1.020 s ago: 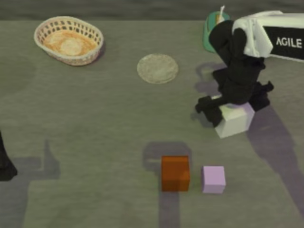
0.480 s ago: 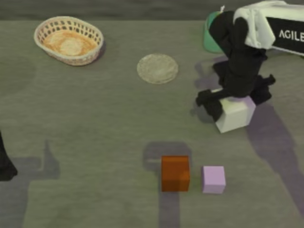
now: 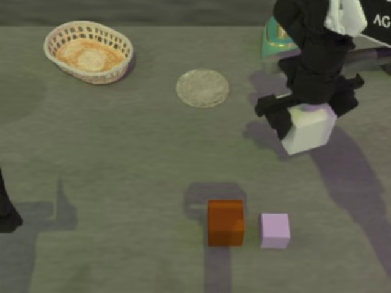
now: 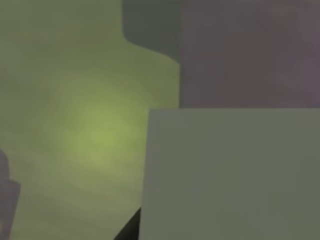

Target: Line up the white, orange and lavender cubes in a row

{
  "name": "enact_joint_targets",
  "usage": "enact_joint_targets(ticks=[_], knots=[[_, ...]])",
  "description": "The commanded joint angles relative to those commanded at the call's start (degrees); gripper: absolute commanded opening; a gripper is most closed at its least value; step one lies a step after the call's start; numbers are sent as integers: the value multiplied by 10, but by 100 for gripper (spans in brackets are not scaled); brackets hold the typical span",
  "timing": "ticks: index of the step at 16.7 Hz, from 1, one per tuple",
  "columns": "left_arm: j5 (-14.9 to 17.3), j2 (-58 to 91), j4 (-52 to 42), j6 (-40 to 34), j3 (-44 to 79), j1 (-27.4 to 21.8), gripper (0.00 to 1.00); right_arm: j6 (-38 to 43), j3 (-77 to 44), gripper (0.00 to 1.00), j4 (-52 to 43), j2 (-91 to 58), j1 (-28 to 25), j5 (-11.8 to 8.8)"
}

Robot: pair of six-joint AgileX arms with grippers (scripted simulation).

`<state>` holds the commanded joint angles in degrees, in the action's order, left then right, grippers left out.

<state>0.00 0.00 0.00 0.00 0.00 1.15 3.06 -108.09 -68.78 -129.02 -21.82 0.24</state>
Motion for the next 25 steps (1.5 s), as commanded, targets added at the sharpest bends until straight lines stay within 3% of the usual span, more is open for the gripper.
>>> enact_joint_targets(ticks=[3,6,17,20,25], knots=[[0,0,0,0,0,0,100,9,-4,0,-1,-5,-3,0],[0,0,0,0,0,0,100,66,-37,0,-18,-22,-45,0],[0,0,0,0,0,0,100,493,-209,0,-115,-102,-308,3],[0,0,0,0,0,0,100,536,-228,0,-124,-106,-341,4],[0,0,0,0,0,0,100,538,-226,0,-121,-104,-341,3]])
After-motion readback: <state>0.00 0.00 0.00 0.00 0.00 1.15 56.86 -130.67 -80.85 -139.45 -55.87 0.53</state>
